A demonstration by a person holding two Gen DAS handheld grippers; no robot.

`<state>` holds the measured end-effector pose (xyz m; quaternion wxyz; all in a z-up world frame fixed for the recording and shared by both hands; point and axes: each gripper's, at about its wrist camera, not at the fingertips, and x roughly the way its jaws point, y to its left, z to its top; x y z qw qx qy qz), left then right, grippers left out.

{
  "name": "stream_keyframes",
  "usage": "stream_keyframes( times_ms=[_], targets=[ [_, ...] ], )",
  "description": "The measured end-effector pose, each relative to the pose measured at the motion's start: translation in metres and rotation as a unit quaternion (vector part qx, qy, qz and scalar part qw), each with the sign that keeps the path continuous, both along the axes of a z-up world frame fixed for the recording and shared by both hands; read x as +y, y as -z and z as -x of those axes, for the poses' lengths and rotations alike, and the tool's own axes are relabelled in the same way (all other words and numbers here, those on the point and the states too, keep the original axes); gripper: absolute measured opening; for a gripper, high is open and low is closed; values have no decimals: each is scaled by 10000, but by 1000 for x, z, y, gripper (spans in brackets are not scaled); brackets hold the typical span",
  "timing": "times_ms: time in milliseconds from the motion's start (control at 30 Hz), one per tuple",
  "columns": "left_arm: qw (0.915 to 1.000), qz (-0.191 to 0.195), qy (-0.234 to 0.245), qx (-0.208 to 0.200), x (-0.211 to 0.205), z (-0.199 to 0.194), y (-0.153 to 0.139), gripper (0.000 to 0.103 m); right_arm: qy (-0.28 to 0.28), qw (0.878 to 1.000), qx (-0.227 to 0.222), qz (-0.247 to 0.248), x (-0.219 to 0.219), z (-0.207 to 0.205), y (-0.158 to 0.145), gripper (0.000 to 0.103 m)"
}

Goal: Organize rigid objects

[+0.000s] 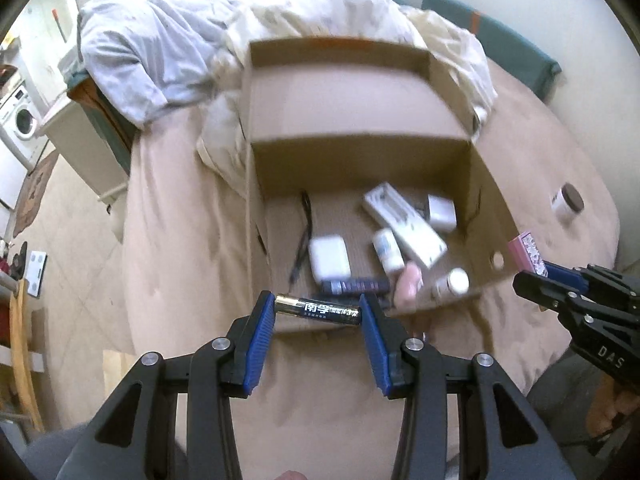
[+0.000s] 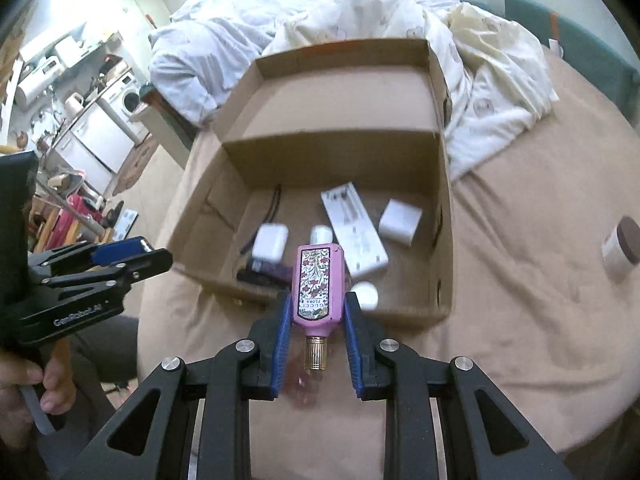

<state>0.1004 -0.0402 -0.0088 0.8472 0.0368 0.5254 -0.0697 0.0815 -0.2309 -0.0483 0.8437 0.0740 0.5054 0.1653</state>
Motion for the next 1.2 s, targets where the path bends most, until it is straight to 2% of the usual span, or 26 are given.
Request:
stream_keyframes(
  times_ms=[167, 333, 533, 867, 967, 1200],
  targets=[
    [9998, -87, -12, -180, 1, -23, -12, 40, -10, 9999, -160, 9, 2, -27, -9, 26],
    [9996, -150, 52, -223, -9, -48, -9, 40, -47, 9996, -253, 135, 7, -53, -13, 26],
    [9993, -326, 200, -54, -28, -69, 21, 40, 5, 9999, -15, 152, 13, -77, 12, 26],
    [9977, -567, 241, 300, -38, -82, 73, 40, -17, 9985, 483, 265, 19, -88, 55, 27],
    [9931, -1055, 430, 288, -45, -79, 86, 40, -64, 9974, 576, 433, 24, -87, 63, 26],
    [9906, -1232, 370, 462, -38, -81, 99, 40, -115, 9952, 808, 533, 29, -91, 77, 26]
  ],
)
